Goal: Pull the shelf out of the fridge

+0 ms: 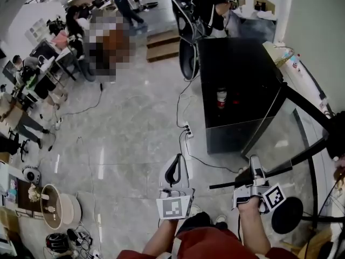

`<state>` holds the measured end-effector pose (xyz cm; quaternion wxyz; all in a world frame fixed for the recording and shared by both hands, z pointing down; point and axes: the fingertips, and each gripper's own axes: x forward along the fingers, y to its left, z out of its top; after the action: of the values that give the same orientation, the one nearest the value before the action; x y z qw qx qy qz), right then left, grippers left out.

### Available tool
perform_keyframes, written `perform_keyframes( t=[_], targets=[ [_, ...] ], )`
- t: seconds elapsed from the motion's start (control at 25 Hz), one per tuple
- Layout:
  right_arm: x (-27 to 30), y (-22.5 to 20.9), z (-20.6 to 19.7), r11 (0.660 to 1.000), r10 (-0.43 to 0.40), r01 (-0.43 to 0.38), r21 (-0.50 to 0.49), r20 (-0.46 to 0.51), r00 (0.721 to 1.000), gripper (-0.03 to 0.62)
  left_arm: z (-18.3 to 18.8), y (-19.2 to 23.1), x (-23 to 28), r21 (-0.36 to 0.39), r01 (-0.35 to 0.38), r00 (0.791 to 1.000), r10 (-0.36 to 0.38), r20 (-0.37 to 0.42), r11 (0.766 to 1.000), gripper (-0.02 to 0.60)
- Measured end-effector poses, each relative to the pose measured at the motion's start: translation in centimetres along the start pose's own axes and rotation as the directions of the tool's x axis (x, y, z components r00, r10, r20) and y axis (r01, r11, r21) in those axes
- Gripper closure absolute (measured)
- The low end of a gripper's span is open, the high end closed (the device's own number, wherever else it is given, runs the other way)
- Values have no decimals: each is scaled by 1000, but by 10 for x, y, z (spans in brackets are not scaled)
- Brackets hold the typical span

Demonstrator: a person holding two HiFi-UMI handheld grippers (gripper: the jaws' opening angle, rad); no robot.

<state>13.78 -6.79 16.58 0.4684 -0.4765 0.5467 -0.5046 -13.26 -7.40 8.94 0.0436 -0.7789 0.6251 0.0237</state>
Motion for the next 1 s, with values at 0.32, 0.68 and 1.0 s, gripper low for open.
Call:
perform_keyframes(
  t=[0.32,0.68,1.0],
  targets=[
    [-16,66,20,993,117,-117,-22,-13,993,585,46,-3,-32,47,-1,998,-1,56,999,583],
    [-20,94,24,984,177,-177,-14,-23,984,585,73,-1,-44,52,-23,993,17,120,998,583],
    [-29,99,6,978,206,-207,-12,-60,977,585,71,6,-61,60,-23,994,16,109,998,583]
  ],
)
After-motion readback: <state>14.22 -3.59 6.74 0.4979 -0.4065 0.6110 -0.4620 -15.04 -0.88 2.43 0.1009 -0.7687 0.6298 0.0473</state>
